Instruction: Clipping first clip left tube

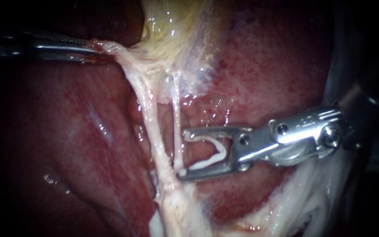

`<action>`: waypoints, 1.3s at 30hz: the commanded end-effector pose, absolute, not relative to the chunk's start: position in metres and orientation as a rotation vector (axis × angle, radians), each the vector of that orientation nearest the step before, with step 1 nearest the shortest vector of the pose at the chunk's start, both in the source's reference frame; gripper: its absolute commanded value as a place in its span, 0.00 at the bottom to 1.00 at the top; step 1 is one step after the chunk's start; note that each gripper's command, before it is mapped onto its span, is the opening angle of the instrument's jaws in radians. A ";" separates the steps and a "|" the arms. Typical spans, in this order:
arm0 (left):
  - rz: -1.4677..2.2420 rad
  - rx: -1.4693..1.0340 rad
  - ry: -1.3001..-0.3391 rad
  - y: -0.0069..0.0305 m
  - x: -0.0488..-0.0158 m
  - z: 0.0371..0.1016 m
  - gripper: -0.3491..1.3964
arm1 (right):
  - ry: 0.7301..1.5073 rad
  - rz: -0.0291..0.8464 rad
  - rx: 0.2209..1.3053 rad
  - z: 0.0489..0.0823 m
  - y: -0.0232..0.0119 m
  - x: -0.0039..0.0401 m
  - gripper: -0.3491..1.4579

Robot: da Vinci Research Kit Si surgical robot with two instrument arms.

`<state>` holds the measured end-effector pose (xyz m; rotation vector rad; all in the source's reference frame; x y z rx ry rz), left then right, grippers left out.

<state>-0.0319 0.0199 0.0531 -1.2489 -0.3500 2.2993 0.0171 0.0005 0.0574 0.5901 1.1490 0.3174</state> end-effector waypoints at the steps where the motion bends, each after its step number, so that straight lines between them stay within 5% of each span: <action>1: 2.300 -1.248 -0.349 0.0199 -0.0319 0.0531 0.00 | 1.148 0.322 0.597 0.0577 0.0004 0.0172 0.47; 17: 2.300 -1.248 -0.349 0.0199 -0.0319 0.0531 0.00 | 1.127 0.334 0.719 0.0632 -0.0012 0.0182 0.46; 39: 2.299 -1.246 -0.347 0.0199 -0.0322 0.0531 0.00 | 1.216 0.352 0.787 0.0623 -0.0021 0.0234 0.46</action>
